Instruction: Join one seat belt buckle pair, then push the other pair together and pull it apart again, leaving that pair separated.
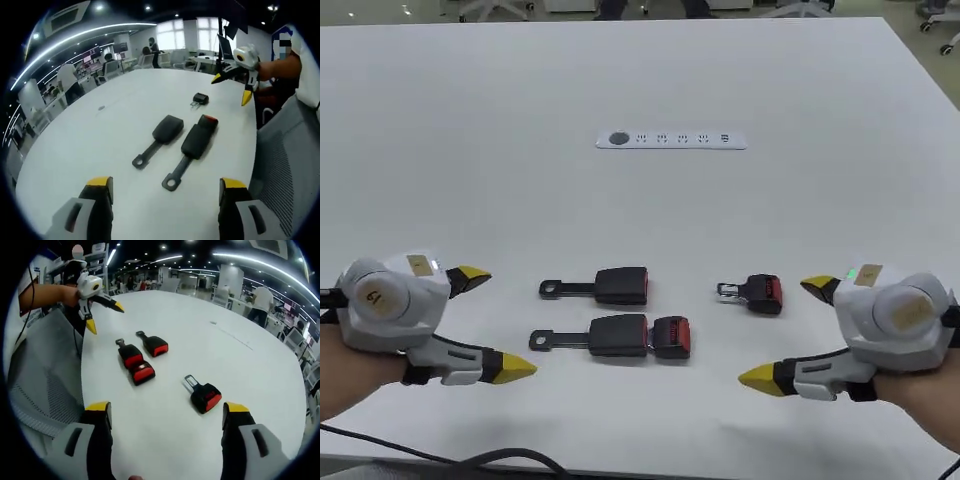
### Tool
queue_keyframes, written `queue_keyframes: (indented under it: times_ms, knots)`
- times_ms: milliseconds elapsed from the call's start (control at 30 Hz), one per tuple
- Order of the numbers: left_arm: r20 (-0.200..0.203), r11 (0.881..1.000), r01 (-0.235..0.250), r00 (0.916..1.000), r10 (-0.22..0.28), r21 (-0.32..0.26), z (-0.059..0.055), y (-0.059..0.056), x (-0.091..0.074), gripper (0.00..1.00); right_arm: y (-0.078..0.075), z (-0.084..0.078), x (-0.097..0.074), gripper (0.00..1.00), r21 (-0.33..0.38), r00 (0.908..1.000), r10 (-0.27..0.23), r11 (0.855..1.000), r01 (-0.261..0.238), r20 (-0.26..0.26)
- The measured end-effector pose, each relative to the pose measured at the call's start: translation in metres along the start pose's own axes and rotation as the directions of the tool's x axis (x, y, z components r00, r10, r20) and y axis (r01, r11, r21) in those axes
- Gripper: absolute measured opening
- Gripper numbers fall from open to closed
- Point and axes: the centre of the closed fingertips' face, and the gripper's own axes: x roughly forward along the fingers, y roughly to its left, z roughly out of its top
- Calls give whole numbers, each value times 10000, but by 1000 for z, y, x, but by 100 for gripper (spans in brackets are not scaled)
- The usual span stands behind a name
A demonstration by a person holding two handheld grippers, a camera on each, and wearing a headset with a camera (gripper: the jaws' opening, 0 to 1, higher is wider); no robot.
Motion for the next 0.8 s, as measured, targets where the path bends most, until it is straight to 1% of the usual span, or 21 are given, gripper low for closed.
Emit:
queue_keyframes:
  times_ms: [33,67,100,133,167,200,233,267,333,400,433,467,500,567,600,700,733,767,800]
  knots:
    - [94,9999,-86,9999,87,-84,4,-5,-5,91,2,0,-2,96,18,10000,-18,10000,18,20]
    - [150,9998,-128,9998,130,-168,4,-7,-7,92,1,-2,-3,98,14,10000,-65,10000,65,46]
    - [259,9995,-171,9995,178,-271,-2,-1,-9,92,1,-3,-5,99,9,9999,-117,9999,117,68]
    - [287,9993,-194,9994,203,-317,-4,1,-11,94,4,-1,-10,99,28,9998,-187,9998,187,99]
    - [302,9991,-198,9993,209,-372,-3,-2,-13,94,4,-1,-12,99,64,9997,-206,9998,205,116]
    - [377,9978,-95,9992,120,-661,-1,-7,-15,96,4,0,-14,100,92,9996,-227,9997,226,167]
    - [507,9956,-27,9987,75,-935,-3,-7,-16,98,4,1,-15,100,96,9995,-237,9997,235,204]
    - [553,9952,-73,9984,128,-979,-3,-6,-17,100,3,3,-18,100,55,9988,-289,9996,287,402]
    - [515,9957,-178,9984,226,-905,-8,-3,-17,100,2,3,-20,100,96,9985,-320,9995,316,437]
    - [546,9955,-299,9979,349,-903,-13,4,-19,100,0,3,-23,100,42,9980,-424,9991,423,475]
    - [634,9948,-331,9972,393,-965,-6,-2,-22,100,0,3,-24,100,44,9977,-490,9988,488,472]
    - [701,9941,-329,9967,403,-1034,-5,-4,-23,100,-1,3,-26,100,68,9972,-588,9983,586,461]
    - [736,9940,-330,9965,408,-1045,-10,1,-23,100,0,4,-28,100,77,9966,-655,9978,652,510]
    - [764,9940,-333,9962,414,-1040,-11,1,-23,100,0,4,-29,100,100,9959,-713,9974,709,563]
    - [784,9934,-364,9959,450,-1087,-7,-5,-24,100,1,6,-30,100,123,9955,-755,9971,749,575]
    - [907,9921,-348,9948,459,-1208,-3,-10,-27,100,2,6,-31,100,173,9944,-827,9965,817,655]
    - [911,9917,-335,9948,450,-1240,-3,-11,-27,100,4,8,-33,100,188,9938,-884,9960,873,676]
    - [879,9914,-330,9951,443,-1265,-7,-9,-27,100,5,8,-33,100,202,9938,-888,9960,876,670]
    - [851,9914,-356,9953,465,-1260,-8,-8,-27,100,1,3,-29,100,247,9940,-874,9960,859,661]
